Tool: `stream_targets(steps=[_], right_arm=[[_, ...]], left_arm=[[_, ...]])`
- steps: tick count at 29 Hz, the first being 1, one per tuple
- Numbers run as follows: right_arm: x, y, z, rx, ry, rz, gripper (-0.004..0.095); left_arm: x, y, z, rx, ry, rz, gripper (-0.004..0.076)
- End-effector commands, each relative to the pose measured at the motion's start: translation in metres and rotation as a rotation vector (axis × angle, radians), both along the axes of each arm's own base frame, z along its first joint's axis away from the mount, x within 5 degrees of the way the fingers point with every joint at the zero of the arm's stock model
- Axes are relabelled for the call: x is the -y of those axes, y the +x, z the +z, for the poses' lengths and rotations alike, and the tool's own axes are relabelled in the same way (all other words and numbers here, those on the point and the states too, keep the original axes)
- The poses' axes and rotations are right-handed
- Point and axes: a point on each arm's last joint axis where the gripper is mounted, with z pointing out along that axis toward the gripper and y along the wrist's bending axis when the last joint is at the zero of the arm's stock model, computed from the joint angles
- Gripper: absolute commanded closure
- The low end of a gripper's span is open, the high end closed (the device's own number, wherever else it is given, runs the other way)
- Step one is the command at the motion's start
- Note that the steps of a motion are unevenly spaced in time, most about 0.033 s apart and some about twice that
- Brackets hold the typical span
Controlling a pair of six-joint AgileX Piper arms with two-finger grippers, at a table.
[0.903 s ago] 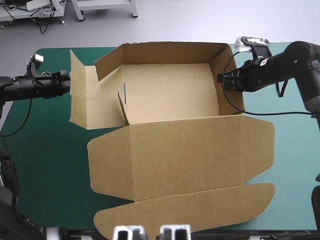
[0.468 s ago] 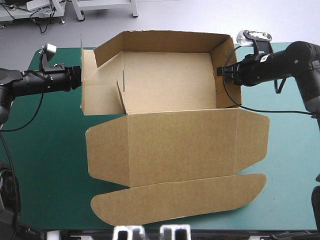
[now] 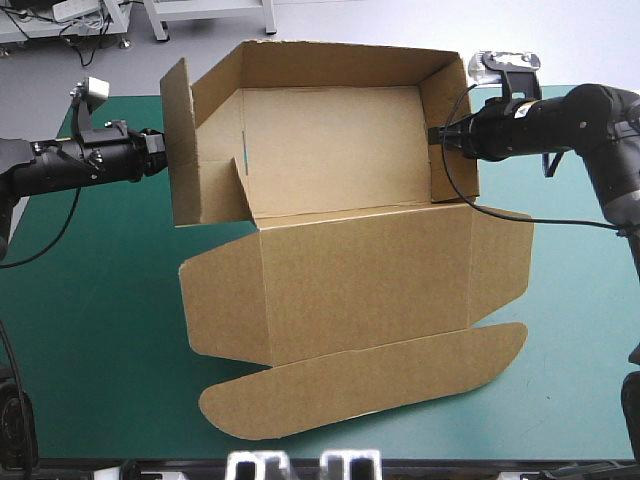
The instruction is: Fold the box
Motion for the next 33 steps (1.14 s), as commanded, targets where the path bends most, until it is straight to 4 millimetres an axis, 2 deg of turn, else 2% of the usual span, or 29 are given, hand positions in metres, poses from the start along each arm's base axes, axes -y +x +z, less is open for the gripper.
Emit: stream_targets(steps=[1, 16, 23, 28, 32, 33], right_arm=[[-0.006, -0.006, 0.021, 0.116, 0.035, -0.003, 0.092], [-0.007, 0.002, 0.023, 0.182, 0.052, -0.038, 0.0916], [-0.012, 0.013, 0.011, 0.151, 0.047, -0.031, 0.0908], [-0.031, 0.018, 0.005, 0.164, 0.042, 0.006, 0.0908], [-0.039, 0.019, 0.004, 0.179, 0.053, 0.009, 0.0908], [-0.042, 0.019, 0.005, 0.184, 0.058, 0.006, 0.0908]], left_arm=[[0.022, -0.022, 0.026, 0.05, -0.068, -0.117, 0.0729], [0.049, -0.027, 0.026, 0.046, -0.079, -0.214, 0.0731], [0.051, -0.028, 0.026, 0.053, -0.078, -0.225, 0.0717], [0.051, -0.028, 0.026, 0.079, -0.064, -0.233, 0.0596], [0.051, -0.027, 0.026, 0.081, -0.056, -0.229, 0.0426], [0.051, -0.027, 0.026, 0.082, -0.052, -0.224, 0.0348]])
